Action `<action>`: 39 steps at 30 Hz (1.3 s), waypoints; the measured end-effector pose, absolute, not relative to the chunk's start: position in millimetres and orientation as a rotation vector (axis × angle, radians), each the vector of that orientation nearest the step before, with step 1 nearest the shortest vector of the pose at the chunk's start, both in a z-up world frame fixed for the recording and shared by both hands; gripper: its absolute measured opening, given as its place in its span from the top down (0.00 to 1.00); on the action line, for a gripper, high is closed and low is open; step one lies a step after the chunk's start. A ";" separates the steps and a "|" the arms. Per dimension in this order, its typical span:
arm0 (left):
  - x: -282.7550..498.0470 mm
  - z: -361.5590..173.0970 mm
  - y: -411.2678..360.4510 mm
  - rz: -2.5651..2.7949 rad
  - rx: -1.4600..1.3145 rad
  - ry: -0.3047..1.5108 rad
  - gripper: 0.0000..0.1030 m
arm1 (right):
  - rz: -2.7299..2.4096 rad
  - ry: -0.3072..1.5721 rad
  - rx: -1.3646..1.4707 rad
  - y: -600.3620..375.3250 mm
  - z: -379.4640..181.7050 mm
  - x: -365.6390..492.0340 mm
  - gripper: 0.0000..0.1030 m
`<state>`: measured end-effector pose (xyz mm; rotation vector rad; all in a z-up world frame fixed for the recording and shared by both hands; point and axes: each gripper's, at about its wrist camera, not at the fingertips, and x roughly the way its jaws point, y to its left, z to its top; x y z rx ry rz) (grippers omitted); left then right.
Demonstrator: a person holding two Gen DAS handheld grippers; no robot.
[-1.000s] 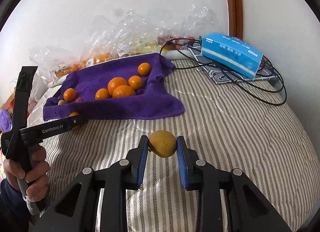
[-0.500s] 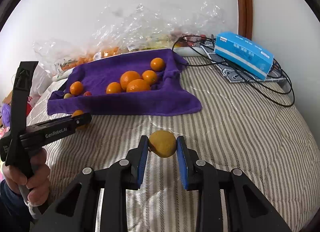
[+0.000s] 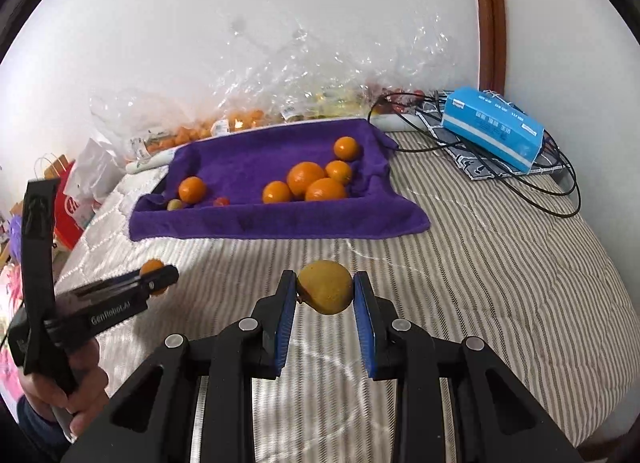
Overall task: Organize fruits
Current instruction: 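Lift the yellow fruit with the right gripper while the left grasps the last orange, then carry the orange and yellow fruit over the purple towel with both grippers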
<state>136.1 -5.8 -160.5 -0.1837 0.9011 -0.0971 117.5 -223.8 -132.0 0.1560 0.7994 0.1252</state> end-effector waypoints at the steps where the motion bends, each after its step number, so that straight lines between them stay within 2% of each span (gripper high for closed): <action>1: 134.1 -159.2 -4.3 -0.095 -0.182 0.904 0.66 | 0.125 0.797 0.163 -223.1 -128.5 115.9 0.72; 19: 134.4 -76.4 18.0 -0.111 -0.231 0.767 0.66 | 0.138 0.693 0.166 -216.2 -46.4 135.6 0.72; 30: 162.5 -46.7 29.2 -0.114 -0.190 0.714 0.66 | 0.177 0.670 0.134 -205.0 -29.6 180.3 0.72; 39: 192.6 -45.3 37.1 -0.095 -0.178 0.715 0.66 | 0.195 0.659 0.120 -201.4 -30.8 212.6 0.72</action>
